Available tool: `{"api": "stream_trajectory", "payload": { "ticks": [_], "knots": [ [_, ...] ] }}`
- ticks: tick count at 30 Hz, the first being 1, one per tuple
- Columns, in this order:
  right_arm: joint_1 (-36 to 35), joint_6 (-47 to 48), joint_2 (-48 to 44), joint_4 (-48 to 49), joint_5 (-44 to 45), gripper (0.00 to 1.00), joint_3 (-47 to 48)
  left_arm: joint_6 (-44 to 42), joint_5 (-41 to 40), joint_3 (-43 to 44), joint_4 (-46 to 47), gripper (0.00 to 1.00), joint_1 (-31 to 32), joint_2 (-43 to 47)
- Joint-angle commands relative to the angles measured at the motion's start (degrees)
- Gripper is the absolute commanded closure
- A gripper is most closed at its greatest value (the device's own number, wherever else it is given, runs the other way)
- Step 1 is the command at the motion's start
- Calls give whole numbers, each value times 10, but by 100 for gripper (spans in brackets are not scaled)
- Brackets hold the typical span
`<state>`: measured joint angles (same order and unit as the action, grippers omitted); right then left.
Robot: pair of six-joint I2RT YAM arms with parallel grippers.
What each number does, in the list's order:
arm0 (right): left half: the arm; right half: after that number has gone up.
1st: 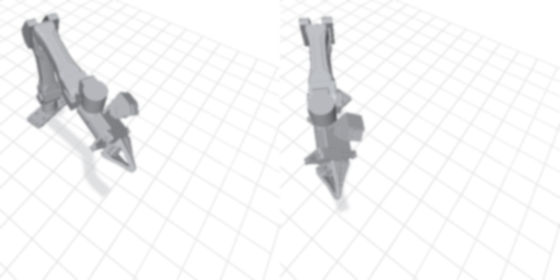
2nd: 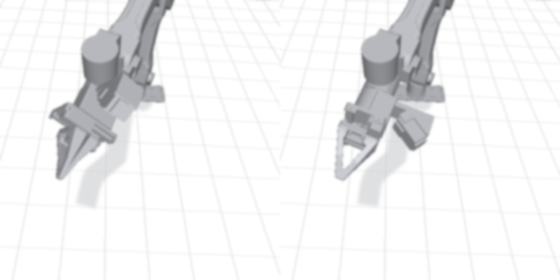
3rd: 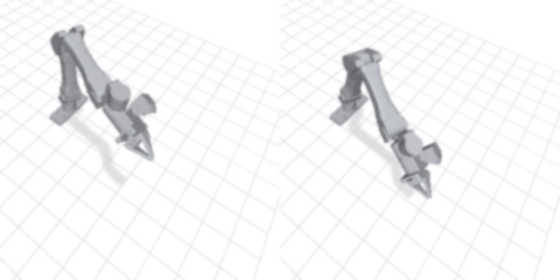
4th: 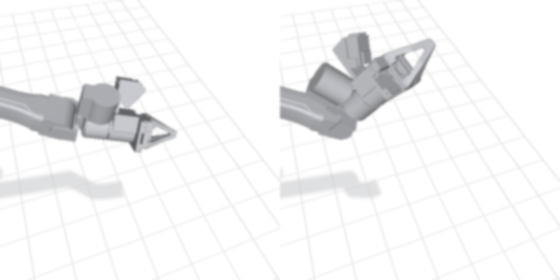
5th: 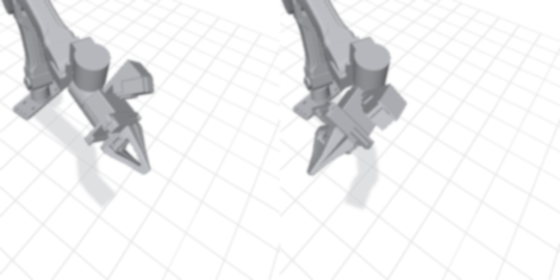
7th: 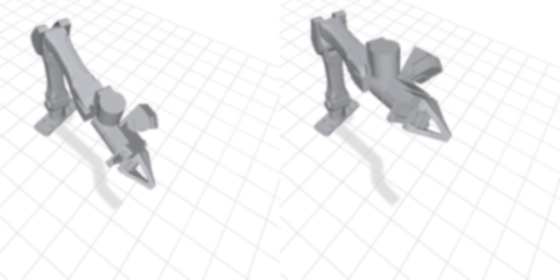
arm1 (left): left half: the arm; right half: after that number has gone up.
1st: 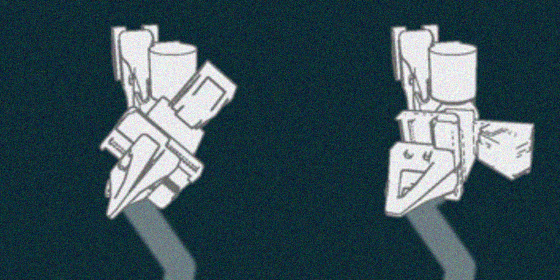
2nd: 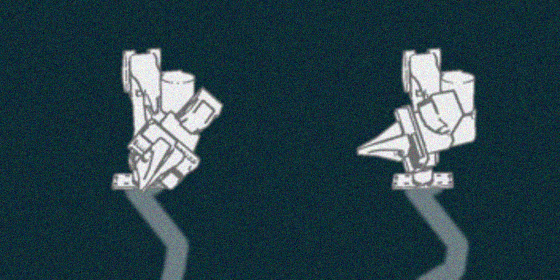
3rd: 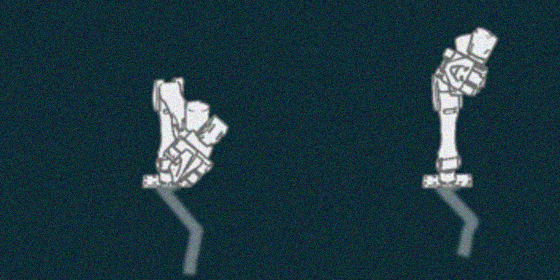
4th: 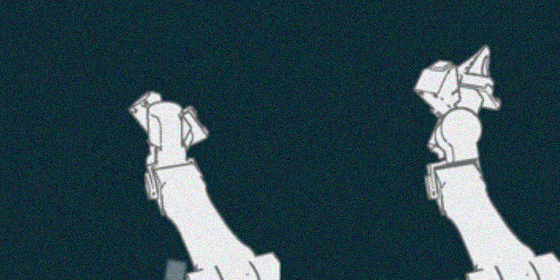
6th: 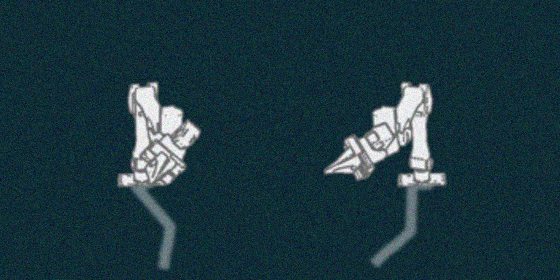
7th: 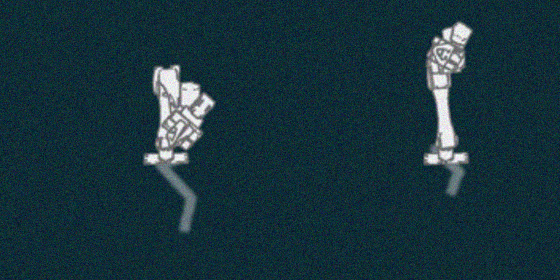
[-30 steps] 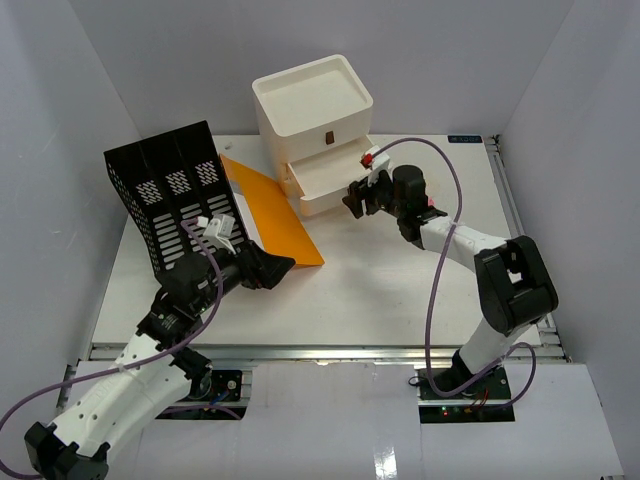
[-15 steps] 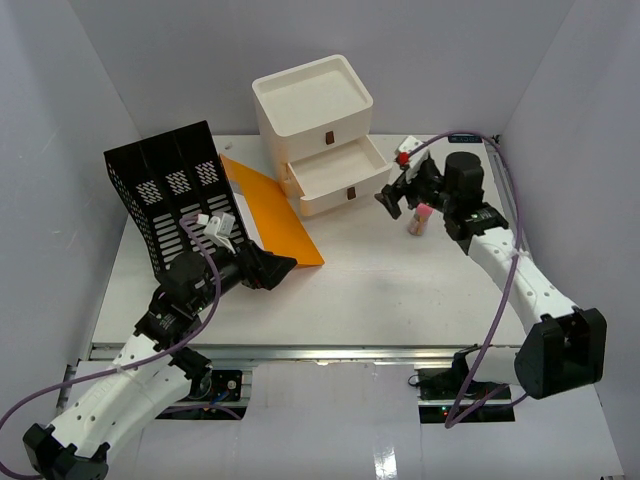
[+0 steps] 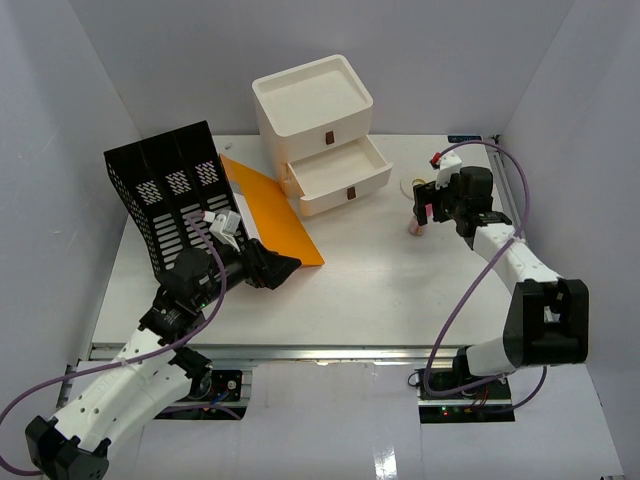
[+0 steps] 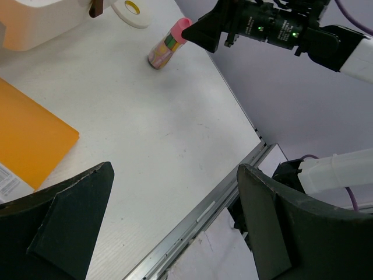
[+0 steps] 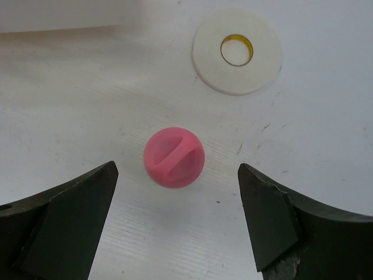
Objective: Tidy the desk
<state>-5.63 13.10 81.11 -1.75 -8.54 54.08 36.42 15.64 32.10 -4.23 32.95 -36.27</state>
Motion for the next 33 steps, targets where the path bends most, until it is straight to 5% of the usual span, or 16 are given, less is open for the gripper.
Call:
{"api": "stream_trajectory", "payload": {
  "ticks": [1, 6, 17, 21, 33],
  "knots": [
    [3, -44, 48, 35, 15, 9, 35, -1, 12, -4, 16, 2, -1, 3],
    [5, -77, 76, 38, -17, 4, 30, -11, 26, 4, 33, 2, -1, -24],
    [42, -111, 96, 68, -92, 74, 30, -115, 87, 102, 122, 2, 23, -215],
    [69, -126, 75, 79, -146, 87, 19, -205, 78, 151, 147, 2, 64, -299],
    [104, -286, -71, 93, -472, 92, -89, -431, 52, 339, 203, 2, 150, -575]
  ]
}}
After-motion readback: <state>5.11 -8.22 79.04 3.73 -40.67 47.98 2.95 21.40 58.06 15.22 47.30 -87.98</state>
